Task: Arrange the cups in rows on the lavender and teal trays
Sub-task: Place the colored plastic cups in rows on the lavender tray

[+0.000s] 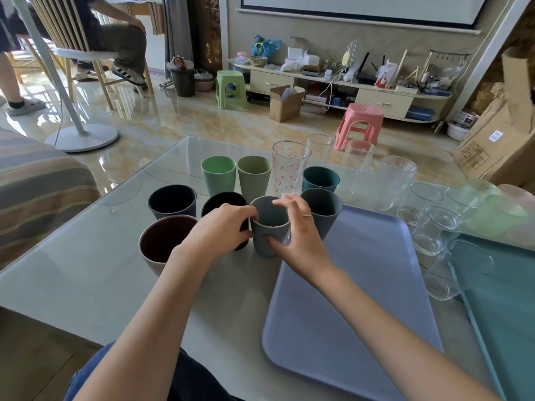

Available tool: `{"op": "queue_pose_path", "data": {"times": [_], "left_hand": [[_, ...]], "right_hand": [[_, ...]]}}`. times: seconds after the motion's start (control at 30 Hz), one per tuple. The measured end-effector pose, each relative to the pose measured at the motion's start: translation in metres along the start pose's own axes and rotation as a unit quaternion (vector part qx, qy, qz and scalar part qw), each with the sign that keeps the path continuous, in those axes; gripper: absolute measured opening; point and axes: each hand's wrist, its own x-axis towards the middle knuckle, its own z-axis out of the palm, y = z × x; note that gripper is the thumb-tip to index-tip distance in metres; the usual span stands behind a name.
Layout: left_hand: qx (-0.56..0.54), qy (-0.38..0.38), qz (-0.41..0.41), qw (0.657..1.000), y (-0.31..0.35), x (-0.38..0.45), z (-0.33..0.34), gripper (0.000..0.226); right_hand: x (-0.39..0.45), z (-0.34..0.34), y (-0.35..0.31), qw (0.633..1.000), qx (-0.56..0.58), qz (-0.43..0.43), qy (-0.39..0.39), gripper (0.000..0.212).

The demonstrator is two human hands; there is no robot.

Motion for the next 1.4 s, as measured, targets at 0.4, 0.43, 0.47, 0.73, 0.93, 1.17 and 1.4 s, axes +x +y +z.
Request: {"op": "queue_pose_path", "data": {"times": [0.4, 0.43, 0.47, 0.73, 0.93, 1.17, 1.4], "left_hand": [[-0.042, 0.01, 0.025, 0.999, 0.002, -0.001, 0.0, 0.054], [-0.041, 0.016, 0.026, 0.999, 0.004, -0.001, 0.0, 0.064], [-0.033, 0.02, 0.025, 0.999, 0.006, -0.001, 0.0, 0.07], [-0.016, 0.008, 0.021, 1.0, 0.019, -0.009, 0.0, 0.078], [-0.031, 0.025, 0.017, 0.999, 0.019, -0.011, 0.004, 0.08], [-0.025, 0.021, 0.02, 0.999, 0.021, -0.013, 0.006, 0.078], [-0.028, 0.013, 0.001, 1.0, 0.025, -0.015, 0.0, 0.072]], "right_hand": [[-0.011, 0.008, -0.004, 0.983, 0.146, 0.092, 0.055, 0.096], [-0.015, 0.004, -0.006, 0.982, 0.152, 0.084, 0.07, 0.095], [-0.019, 0.0, -0.006, 0.981, 0.157, 0.073, 0.086, 0.094], [-0.068, -0.034, 0.019, 0.97, 0.165, 0.084, 0.16, 0.088], [-0.075, -0.033, 0.03, 0.972, 0.172, 0.106, 0.117, 0.081], [-0.07, -0.028, 0.029, 0.973, 0.168, 0.108, 0.118, 0.082], [-0.079, -0.029, 0.013, 0.98, 0.005, 0.075, 0.183, 0.093]]}}
